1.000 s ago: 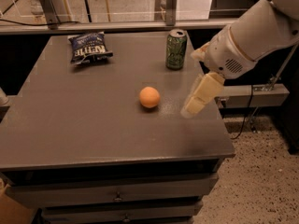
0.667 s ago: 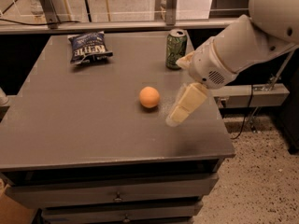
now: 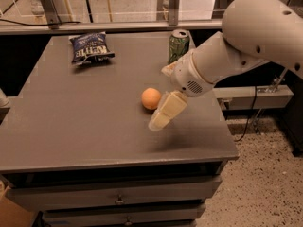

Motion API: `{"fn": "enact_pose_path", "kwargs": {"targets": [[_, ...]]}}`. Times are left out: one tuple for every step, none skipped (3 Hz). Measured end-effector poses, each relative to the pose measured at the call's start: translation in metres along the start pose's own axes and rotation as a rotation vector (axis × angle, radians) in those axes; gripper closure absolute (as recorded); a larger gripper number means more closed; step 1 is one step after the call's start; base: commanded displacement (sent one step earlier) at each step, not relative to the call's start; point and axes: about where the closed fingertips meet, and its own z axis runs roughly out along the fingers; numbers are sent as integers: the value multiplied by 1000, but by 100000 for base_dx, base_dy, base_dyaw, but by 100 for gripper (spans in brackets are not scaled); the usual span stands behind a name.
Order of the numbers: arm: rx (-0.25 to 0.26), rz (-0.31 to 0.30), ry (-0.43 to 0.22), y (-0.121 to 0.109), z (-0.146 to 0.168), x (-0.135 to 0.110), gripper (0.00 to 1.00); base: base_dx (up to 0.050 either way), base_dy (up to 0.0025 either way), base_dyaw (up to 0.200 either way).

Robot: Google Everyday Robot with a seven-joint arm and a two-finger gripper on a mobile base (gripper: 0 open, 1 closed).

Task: Pick orange

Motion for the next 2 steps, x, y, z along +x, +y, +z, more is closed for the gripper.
{"fn": "enact_pose_path", "kwargs": {"targets": [[-6, 19, -3, -7, 20, -1, 0, 0, 0, 0], [-21, 43, -6, -11, 37, 0, 18, 0, 0, 0]]}}
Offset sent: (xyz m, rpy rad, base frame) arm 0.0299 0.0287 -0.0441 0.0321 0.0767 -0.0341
